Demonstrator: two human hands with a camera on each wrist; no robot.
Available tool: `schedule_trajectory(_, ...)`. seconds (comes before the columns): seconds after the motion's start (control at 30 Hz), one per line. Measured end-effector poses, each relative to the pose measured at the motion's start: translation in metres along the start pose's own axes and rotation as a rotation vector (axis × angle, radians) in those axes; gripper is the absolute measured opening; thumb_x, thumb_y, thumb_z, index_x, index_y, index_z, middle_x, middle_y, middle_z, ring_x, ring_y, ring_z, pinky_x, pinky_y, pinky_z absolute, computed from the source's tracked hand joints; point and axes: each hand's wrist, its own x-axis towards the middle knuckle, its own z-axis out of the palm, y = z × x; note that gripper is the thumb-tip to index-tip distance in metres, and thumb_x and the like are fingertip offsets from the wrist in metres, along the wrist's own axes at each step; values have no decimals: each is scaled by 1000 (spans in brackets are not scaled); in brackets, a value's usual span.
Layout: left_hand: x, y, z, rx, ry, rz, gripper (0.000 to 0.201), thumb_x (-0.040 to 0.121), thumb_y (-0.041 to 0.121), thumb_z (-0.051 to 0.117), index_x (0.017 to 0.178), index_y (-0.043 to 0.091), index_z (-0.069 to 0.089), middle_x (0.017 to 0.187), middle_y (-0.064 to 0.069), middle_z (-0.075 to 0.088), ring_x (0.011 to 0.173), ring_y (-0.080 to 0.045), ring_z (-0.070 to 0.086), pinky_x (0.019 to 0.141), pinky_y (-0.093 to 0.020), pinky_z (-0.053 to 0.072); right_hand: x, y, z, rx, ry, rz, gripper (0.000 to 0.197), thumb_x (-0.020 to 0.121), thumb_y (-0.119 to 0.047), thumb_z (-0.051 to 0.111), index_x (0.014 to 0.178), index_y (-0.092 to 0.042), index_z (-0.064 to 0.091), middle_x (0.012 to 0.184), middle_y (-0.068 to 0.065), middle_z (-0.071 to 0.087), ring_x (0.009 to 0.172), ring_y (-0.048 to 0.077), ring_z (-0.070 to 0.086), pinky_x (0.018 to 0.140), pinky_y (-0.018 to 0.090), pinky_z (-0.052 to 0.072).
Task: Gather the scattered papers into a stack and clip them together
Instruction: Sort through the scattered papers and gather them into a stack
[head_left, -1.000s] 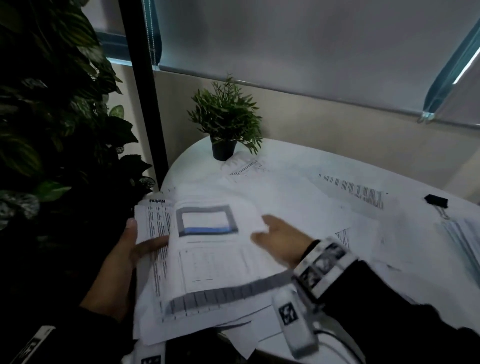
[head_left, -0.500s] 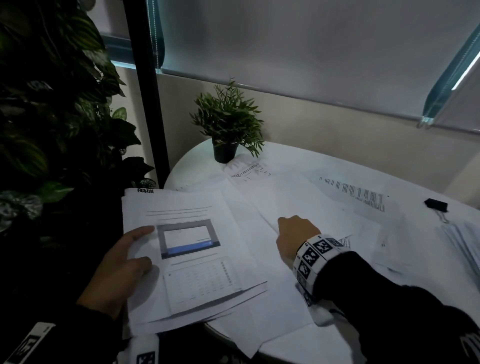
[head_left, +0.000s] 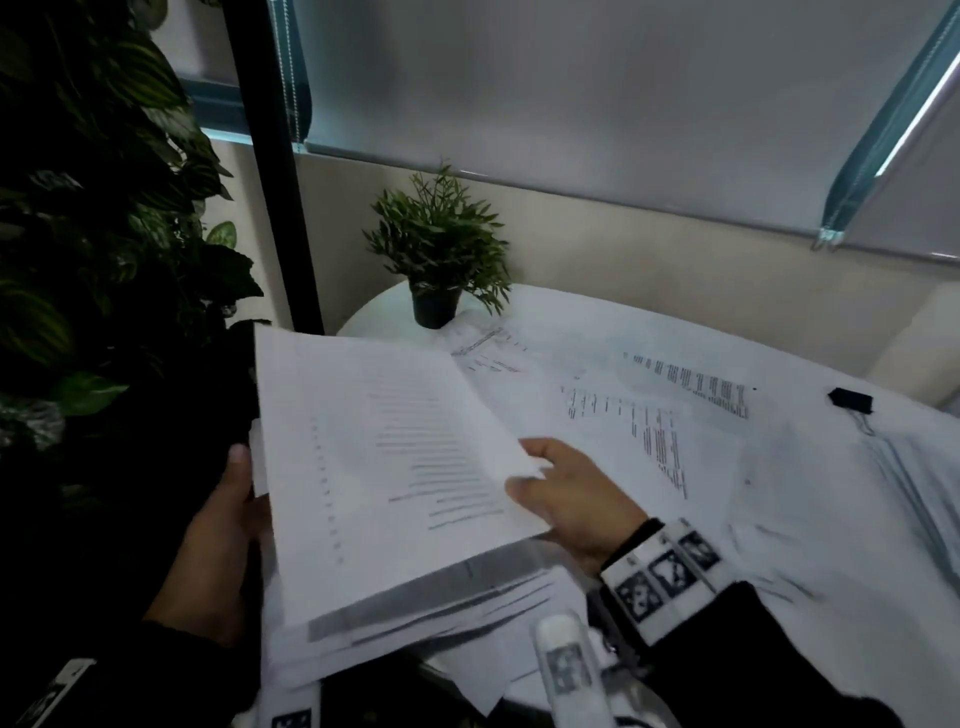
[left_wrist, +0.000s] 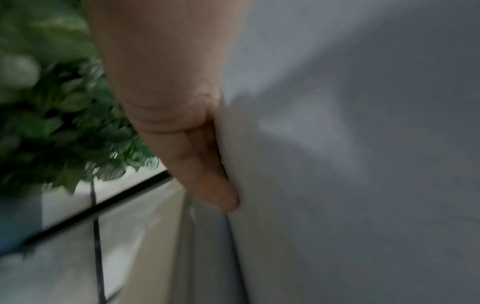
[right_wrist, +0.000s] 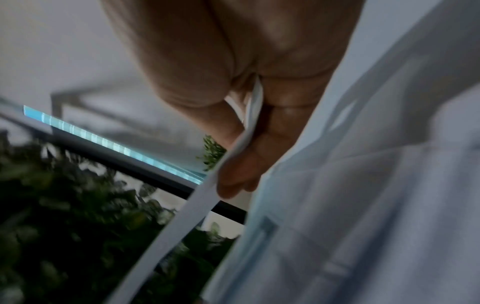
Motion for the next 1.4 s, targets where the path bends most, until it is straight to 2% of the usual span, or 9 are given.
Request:
schedule_trajectory(0.23, 9, -12, -8, 388, 122, 64, 23, 86, 11, 63, 108, 5, 66, 100, -17, 72, 82, -33, 69, 75, -37, 52, -9, 19, -5, -413, -156, 38, 48, 82, -25, 67, 126, -18, 50, 107, -4, 66, 109, 17, 62, 100, 38, 46)
schedule_trajectory(0.43, 17, -9, -16, 627, 205, 293, 71, 80, -15, 61, 140, 15, 38, 129, -3, 50, 116, -26, 50, 99, -39, 39, 10, 8, -91, -1285, 388, 389, 102, 71, -65, 62, 148, -18, 14, 144, 13, 34, 131, 34, 35, 104, 42, 38)
schedule_trajectory(0.63, 19, -7, -16, 651, 131, 230, 65, 81, -18, 47, 121, 32, 56, 135, 2, 47, 109, -23, 49, 86, -33, 41, 26, 3, -122, -1163, 287, 445, 89, 72, -39, 76, 140, -6, 30, 125, 11, 56, 112, 27, 56, 91, 32, 48)
schedule_trajectory(0.83, 19, -12, -10, 467, 160, 112, 36, 86, -12, 45, 107, 8, 68, 89, -12, 65, 72, -23, 55, 50, -13, 44, -24, -68, -88, -876, 669, -651, 31, 79, -21, 53, 102, -8, 69, 100, 14, 67, 94, 27, 59, 72, 23, 36)
schedule_trajectory(0.97, 11, -2, -4, 173, 88, 25, 45, 93, 45, 46, 89, 6, 68, 89, -11, 72, 84, -28, 62, 73, -33, 49, -41, -53, -1, -1140, 181, -1030, 46, 77, -12, 38, 109, -22, 70, 113, 1, 68, 97, 23, 62, 76, 34, 53)
schedule_trajectory(1.07, 6, 4, -7, 95, 28, -36, 68, 84, 68, 39, 102, 9, 69, 95, -19, 73, 92, -39, 65, 76, -43, 51, -31, -15, 39, -1383, -327, -952, 37, 79, -13, 50, 110, -25, 67, 108, 1, 66, 92, 28, 60, 67, 39, 56)
schedule_trajectory(1.17, 7, 0, -10, 209, 94, 53, 39, 87, 21, 60, 118, -2, 61, 119, -23, 64, 89, -37, 66, 78, -39, 50, -24, -20, 47, -1116, -739, -680, 37, 85, -31, 62, 122, -24, 61, 123, 3, 62, 111, 23, 57, 96, 38, 47)
schedule_trajectory(1.27, 10, 3, -21, 362, 198, 134, 39, 85, -15, 54, 124, -9, 54, 120, -22, 60, 90, -31, 61, 82, -34, 46, 11, -34, 29, -902, -358, -379, 53, 86, -50, 58, 134, -29, 48, 137, -3, 52, 122, 14, 49, 106, 34, 37)
schedule_trajectory(1.4, 12, 26, -40, 401, 122, 211, 50, 83, -19, 51, 130, -1, 49, 121, -24, 61, 105, -38, 61, 97, -53, 43, 65, -26, -2, -1417, 74, 63, 98, 76, -66, 59, 148, -14, 18, 147, 13, 31, 133, 33, 34, 106, 43, 36)
